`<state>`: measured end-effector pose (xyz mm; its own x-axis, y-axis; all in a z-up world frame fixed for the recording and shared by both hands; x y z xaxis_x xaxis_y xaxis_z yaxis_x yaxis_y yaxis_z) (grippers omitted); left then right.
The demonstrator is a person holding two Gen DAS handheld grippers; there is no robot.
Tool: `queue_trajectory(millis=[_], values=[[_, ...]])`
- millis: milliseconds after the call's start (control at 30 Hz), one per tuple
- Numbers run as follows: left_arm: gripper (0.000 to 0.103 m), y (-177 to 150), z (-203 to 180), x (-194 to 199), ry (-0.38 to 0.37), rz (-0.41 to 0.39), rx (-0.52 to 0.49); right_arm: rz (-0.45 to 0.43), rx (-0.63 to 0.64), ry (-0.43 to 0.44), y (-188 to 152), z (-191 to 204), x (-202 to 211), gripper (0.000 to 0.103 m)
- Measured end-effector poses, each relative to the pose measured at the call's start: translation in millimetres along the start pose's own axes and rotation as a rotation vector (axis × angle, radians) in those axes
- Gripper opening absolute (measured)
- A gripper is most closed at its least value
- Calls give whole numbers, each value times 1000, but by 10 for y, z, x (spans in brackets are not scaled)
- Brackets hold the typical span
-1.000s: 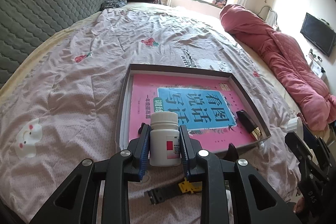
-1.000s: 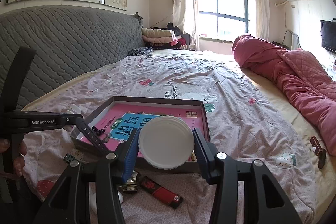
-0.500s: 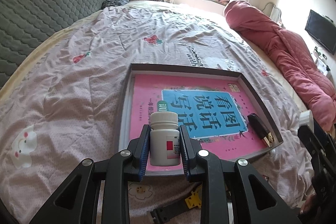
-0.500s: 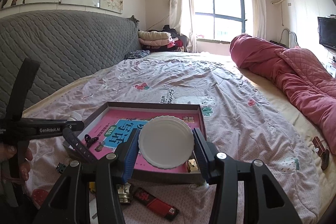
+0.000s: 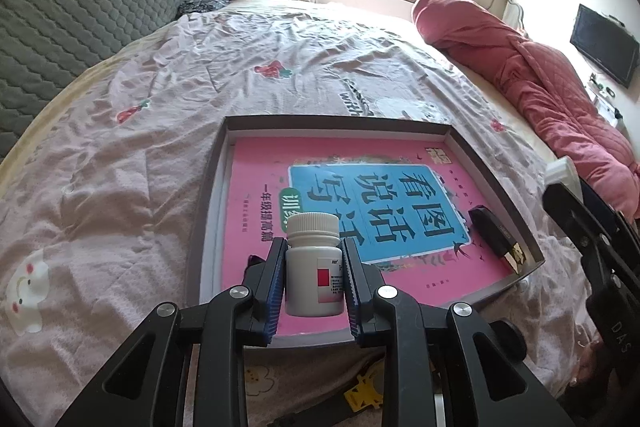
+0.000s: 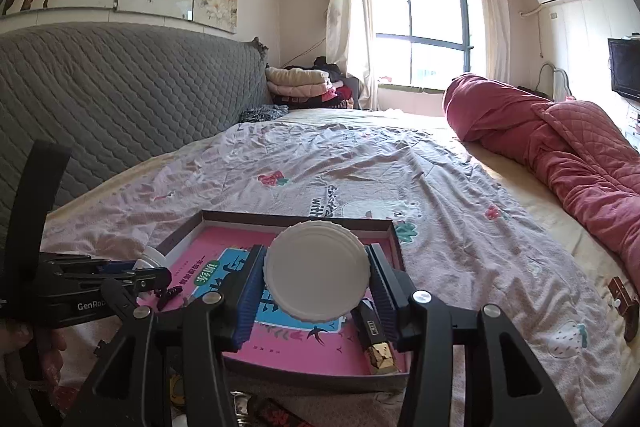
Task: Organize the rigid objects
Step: 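Carry the pill bottle in the left tool over the box while the right tool carries the lid there, then lower the lid onto the book and open the right tool while the left tool releases the bottle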
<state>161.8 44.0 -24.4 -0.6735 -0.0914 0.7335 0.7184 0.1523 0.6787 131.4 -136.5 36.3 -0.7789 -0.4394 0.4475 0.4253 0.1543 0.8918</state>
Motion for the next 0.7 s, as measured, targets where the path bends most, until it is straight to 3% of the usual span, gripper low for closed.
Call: queue_trajectory(millis=[300, 700], values=[[27, -44, -77, -46, -12, 9, -26, -1, -9, 16, -4, 2, -115, 50], [27, -70, -129, -161, -13, 41, -34, 78, -11, 35, -153, -82, -369, 50]])
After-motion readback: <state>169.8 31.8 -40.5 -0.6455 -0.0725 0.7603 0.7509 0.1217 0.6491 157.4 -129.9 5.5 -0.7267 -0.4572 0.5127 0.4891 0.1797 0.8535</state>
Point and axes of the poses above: each gripper's, at about its wrist camera, not at the fingertips, and x roughly against the way its jaws point, z to its left, y to its top, the point moved 1 cm from there along -x, roughly the way its jaws point, and after that the axes turned 8 degrees about y, right-handed, at the moved point
